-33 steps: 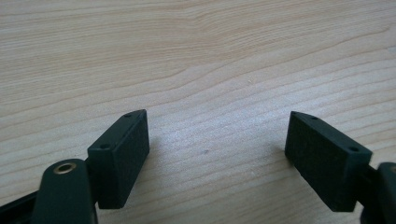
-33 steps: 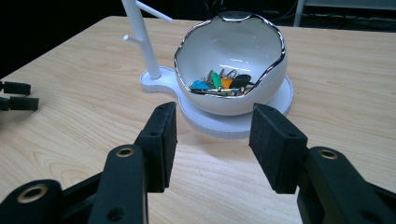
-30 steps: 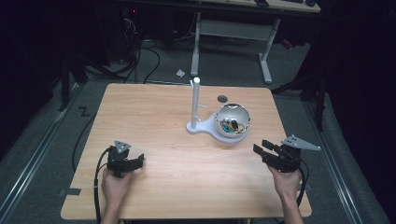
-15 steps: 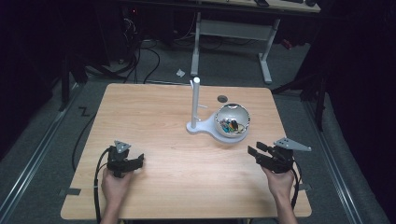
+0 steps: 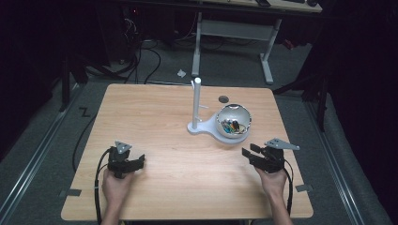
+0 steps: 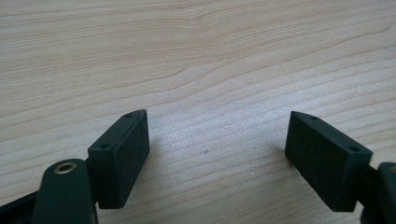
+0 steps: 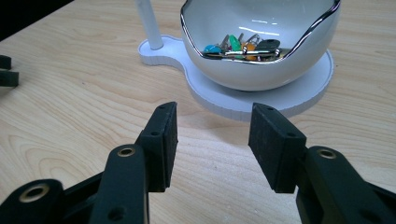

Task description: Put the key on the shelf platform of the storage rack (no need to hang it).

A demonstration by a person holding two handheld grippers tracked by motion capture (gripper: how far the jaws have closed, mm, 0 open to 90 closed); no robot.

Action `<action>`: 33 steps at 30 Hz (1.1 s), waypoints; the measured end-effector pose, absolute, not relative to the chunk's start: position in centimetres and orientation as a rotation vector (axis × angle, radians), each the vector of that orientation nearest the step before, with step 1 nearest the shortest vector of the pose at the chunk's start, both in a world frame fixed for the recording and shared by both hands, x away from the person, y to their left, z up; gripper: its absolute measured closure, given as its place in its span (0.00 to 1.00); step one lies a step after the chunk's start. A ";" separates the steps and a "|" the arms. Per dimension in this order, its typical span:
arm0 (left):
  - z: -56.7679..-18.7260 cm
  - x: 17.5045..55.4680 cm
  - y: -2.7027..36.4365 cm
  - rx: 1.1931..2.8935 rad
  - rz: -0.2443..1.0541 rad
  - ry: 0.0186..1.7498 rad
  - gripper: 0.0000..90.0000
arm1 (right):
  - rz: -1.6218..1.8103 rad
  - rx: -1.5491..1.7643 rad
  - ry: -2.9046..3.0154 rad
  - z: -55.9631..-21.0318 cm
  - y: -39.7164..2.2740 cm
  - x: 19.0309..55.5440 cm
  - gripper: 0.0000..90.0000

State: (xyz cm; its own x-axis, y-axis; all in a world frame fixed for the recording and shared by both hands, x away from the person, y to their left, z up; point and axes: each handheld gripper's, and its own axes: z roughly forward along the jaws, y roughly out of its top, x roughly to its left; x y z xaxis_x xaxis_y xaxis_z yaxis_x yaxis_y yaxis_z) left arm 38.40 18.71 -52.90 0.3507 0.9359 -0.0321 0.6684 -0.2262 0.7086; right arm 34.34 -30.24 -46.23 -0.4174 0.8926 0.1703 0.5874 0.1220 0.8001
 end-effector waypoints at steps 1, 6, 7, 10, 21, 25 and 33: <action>-52.9 38.4 18.7 1.981 0.542 1.393 0.25 | 1.195 1.441 2.056 -46.4 -30.2 34.4 0.58; -52.9 38.4 18.7 1.980 0.542 1.394 0.25 | 1.181 1.446 2.056 -47.0 -30.0 34.7 0.58; -52.9 38.4 18.7 1.979 0.542 1.394 0.25 | 1.178 1.447 2.055 -47.1 -30.0 34.7 0.58; -52.9 38.4 18.7 1.980 0.542 1.394 0.25 | 1.166 1.460 2.055 -47.5 -29.9 34.8 0.58; -52.9 38.4 18.7 1.980 0.543 1.394 0.25 | 1.125 1.498 2.056 -49.1 -30.2 35.2 0.58; -52.9 38.4 18.7 1.980 0.543 1.394 0.25 | 1.091 1.498 2.061 -49.5 -30.1 35.4 0.58; -52.9 38.4 18.7 1.980 0.543 1.394 0.25 | 1.032 1.492 2.078 -50.2 -29.7 35.8 0.58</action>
